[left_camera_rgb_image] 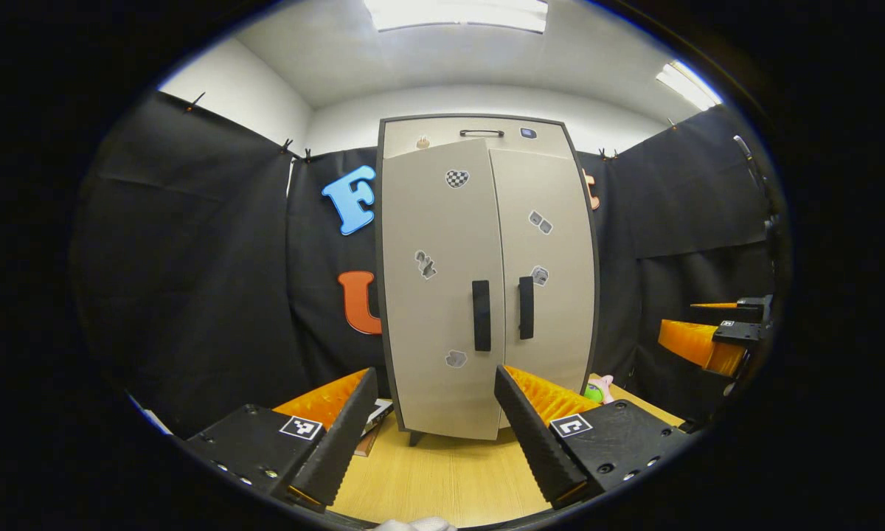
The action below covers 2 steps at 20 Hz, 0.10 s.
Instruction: Grab one shoe with the right hand and put it into the shoe cabinet, grab the other shoe with the left hand and put it into the shoe cabinet; then close the right door with the right hand and the left door with the left hand.
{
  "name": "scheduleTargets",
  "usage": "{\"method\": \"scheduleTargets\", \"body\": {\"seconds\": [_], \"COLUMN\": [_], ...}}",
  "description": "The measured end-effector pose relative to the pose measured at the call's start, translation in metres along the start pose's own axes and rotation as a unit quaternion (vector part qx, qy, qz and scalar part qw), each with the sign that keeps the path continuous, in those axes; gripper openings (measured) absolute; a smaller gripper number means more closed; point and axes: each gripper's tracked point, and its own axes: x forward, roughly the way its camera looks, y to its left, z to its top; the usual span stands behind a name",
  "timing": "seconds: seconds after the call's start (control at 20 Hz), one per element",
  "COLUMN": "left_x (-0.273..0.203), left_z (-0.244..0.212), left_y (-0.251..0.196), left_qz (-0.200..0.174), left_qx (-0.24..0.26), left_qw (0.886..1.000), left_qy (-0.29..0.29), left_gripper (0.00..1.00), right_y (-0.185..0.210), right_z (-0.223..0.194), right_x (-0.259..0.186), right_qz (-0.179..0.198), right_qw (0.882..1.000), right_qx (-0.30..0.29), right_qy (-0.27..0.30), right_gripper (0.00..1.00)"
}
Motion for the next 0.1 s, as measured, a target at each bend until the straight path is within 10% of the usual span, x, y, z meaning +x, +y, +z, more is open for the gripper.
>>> {"method": "scheduleTargets", "body": {"seconds": [0.1], "left_x": [-0.0010], "left_z": [-0.0005], "left_y": [-0.0037], "left_qz": [-0.002], "left_qx": [-0.004], "left_qw": [1.000], "left_qy": [0.000], "left_gripper": [0.96], "right_y": [0.0006], "right_z": [-0.0008], "right_x": [-0.0022], "right_qz": [0.000], "right_qw": [1.000], "right_qx": [-0.001], "right_qy": [0.002], "right_gripper": [0.98]}}
